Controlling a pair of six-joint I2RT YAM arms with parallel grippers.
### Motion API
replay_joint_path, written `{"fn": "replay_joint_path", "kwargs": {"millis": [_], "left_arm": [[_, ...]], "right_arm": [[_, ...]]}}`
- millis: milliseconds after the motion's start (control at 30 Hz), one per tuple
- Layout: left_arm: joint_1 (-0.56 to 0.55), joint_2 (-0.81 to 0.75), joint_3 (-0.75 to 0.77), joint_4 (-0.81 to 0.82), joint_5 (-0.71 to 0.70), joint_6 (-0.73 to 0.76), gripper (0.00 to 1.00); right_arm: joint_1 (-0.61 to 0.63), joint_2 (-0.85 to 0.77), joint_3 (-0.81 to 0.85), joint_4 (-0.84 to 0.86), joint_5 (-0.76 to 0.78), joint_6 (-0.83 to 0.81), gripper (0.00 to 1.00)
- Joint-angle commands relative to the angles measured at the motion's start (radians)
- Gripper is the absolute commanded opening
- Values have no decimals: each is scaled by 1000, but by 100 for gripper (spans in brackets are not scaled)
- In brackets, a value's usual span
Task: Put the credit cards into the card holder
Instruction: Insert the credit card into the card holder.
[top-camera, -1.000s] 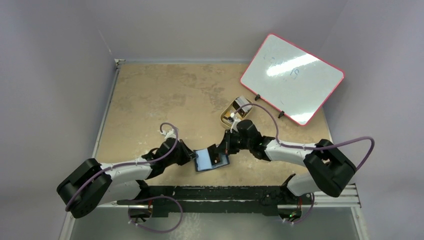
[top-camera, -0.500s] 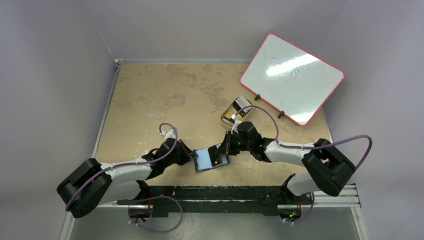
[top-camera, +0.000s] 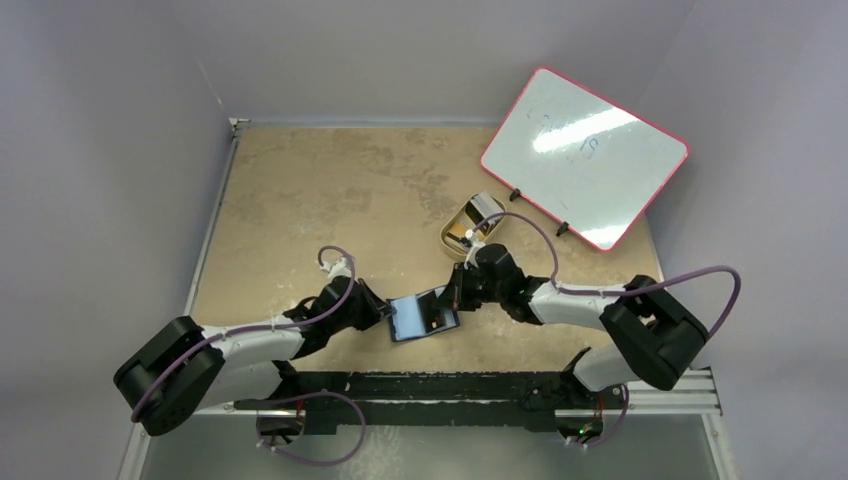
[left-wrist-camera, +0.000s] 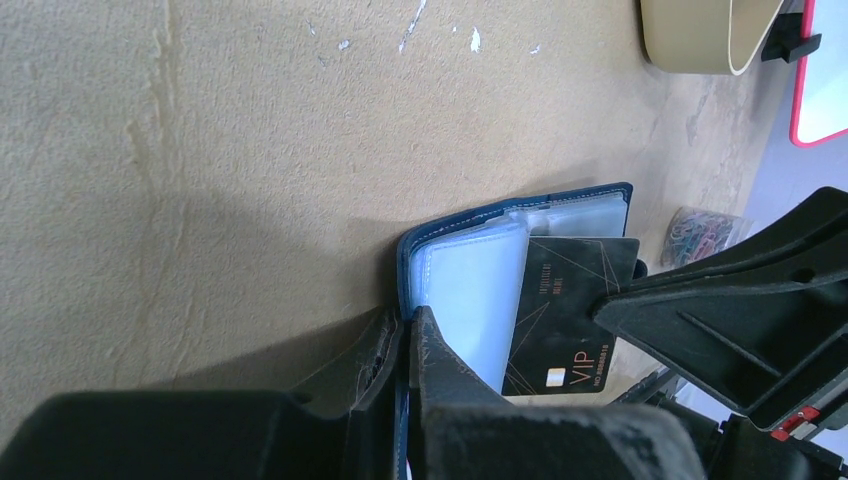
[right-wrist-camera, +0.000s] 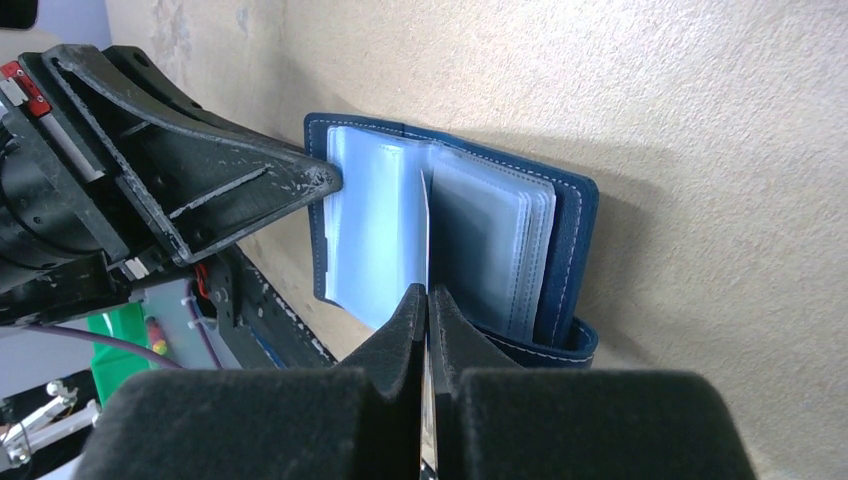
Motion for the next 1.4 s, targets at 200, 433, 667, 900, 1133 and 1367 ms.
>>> {"fn": "replay_joint_path", "kwargs": {"millis": [200,433,667,900,1133,1367], "left_arm": [[4,24,-3,-28,-38,7,6],[4,12,4,-44,-32,5,15],[5,-2,3,-52,-31,6,3],[4,39,6,-34,-28,18,0],[4,39,-2,-20,-30,12,0],[4,37,-11,-8,-29,7,0]], "right_arm": [[-5,61,-41,181,-85,39,0],[-6,32,-54,204,-86,56,0],[-13,-5,-46,195,-81,60,0],[-14,41,-56,243,-82,69,0],[-15,84,-74,314,-97,102,0],[-15,138,-104,419,-120,164,0]]}}
